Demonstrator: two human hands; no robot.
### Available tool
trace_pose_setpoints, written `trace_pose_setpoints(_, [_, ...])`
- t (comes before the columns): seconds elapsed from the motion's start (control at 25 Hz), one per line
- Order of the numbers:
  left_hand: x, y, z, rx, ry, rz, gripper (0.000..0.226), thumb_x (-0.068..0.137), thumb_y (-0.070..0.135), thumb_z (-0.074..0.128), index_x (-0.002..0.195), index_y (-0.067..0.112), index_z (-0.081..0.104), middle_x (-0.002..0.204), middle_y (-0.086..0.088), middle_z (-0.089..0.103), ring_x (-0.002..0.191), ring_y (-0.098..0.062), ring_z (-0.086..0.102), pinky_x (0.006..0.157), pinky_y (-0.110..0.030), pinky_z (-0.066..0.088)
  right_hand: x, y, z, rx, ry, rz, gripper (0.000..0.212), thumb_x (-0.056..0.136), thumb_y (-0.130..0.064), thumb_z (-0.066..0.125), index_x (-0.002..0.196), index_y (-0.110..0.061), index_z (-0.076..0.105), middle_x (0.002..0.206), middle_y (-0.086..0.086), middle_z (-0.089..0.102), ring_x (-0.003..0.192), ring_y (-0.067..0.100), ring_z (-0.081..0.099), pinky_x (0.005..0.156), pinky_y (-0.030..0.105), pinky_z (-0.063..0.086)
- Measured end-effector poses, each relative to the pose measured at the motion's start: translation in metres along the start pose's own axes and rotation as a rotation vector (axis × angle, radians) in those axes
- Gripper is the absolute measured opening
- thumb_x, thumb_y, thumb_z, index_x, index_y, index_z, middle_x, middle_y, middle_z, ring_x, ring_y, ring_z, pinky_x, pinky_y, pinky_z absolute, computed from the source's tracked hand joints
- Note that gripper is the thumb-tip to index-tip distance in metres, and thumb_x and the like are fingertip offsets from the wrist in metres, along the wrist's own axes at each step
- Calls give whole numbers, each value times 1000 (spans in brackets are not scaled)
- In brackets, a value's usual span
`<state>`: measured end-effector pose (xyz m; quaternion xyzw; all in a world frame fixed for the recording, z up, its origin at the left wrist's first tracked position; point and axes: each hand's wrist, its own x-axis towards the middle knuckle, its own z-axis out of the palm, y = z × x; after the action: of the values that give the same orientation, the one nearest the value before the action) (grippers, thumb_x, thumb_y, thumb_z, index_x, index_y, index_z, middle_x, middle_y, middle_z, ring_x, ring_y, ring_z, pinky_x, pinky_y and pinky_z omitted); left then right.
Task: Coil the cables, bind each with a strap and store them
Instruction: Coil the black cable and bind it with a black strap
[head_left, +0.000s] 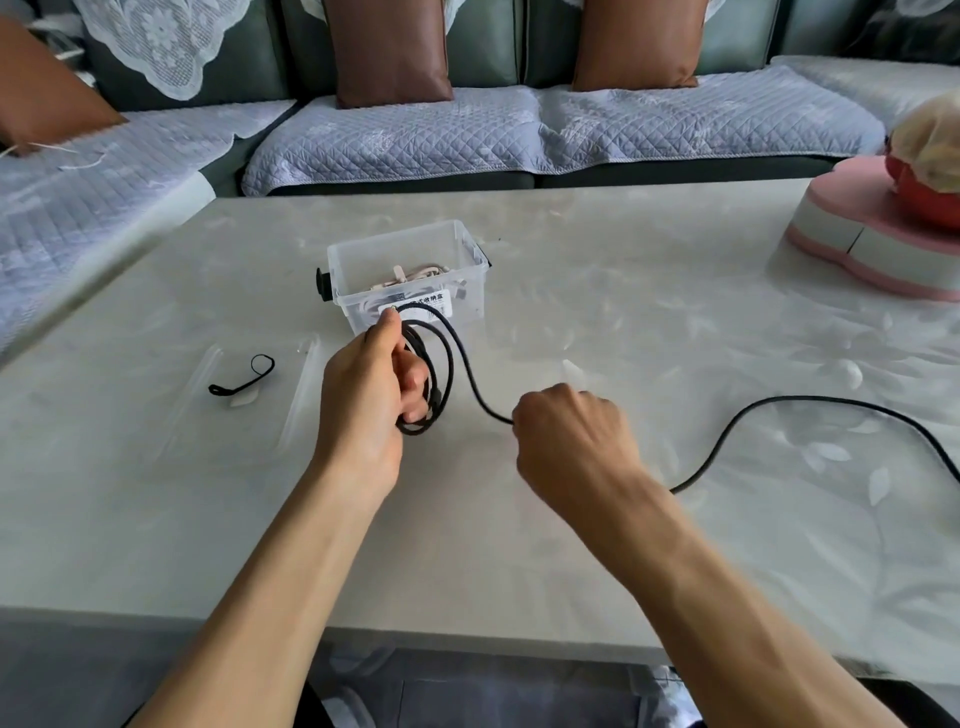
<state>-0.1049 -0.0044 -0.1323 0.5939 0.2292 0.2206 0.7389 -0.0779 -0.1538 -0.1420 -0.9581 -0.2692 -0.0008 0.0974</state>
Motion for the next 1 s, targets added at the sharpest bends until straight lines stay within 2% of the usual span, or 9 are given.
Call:
trace_pose_setpoints(0.16, [-6,-3,0,366,-195,307,30,105,31,40,79,16,42,72,-2,75,41,-14,31,48,-23,25,-8,-13,0,-41,-52,-371,19,99,-26,46,94,-20,63,85,-3,51,87,30,60,63,31,32])
trace_pose_setpoints(0.24, [-8,-11,0,629,-316,388,29,103,32,46,83,12,47,72,8,73,49,-2,48,55,-20,35,-7,-7,-3,-8,-8,-494,22,98,-36,50,100,-25,69,86,-7,53,87,28,61,62,31,36])
trace_pose_setpoints(0.32, [-9,-17,1,770,-408,374,36,99,35,51,74,11,44,59,14,62,54,-3,51,58,-24,37,-4,6,-5,68,166,-569,16,87,-36,63,86,-25,74,82,-6,64,73,25,63,54,29,39])
trace_pose_setpoints(0.4, [-11,-19,2,723,-492,284,39,98,33,52,70,7,44,54,3,58,53,-16,58,58,-32,41,-3,18,-9,205,337,-523,9,78,-32,70,71,-25,72,67,-8,57,55,19,52,47,25,35])
trace_pose_setpoints(0.48, [-11,-20,5,629,-494,200,38,99,28,53,74,0,46,55,-11,58,49,-22,60,57,-32,43,-2,23,-11,354,352,-430,8,80,-30,73,73,-26,70,63,-9,53,52,10,42,46,26,35])
trace_pose_setpoints(0.64, [-10,-18,5,591,-341,127,39,100,31,49,68,10,44,49,-5,51,46,-17,42,50,-26,33,-5,30,-17,613,104,-236,23,81,-42,75,73,-21,70,56,-9,56,51,9,46,48,16,32])
trace_pose_setpoints(0.76, [-3,-15,1,506,-231,37,41,100,36,47,66,13,47,49,-5,58,55,-20,42,52,-28,30,-7,34,-19,698,46,-228,13,85,-30,73,75,-21,71,59,-9,59,52,8,47,50,14,34])
trace_pose_setpoints(0.88, [-4,-16,0,488,-359,10,36,101,35,47,74,12,50,55,-8,64,63,-24,48,59,-32,36,-5,30,-16,909,134,-190,11,87,-21,71,77,-20,72,66,-3,65,60,19,55,55,29,41])
trace_pose_setpoints(1.0, [-14,-16,7,488,-446,14,34,102,34,45,80,8,52,50,-7,58,54,-22,46,50,-27,33,0,25,-7,937,263,-142,7,87,-24,72,80,-23,73,72,-11,64,66,6,56,60,15,38])
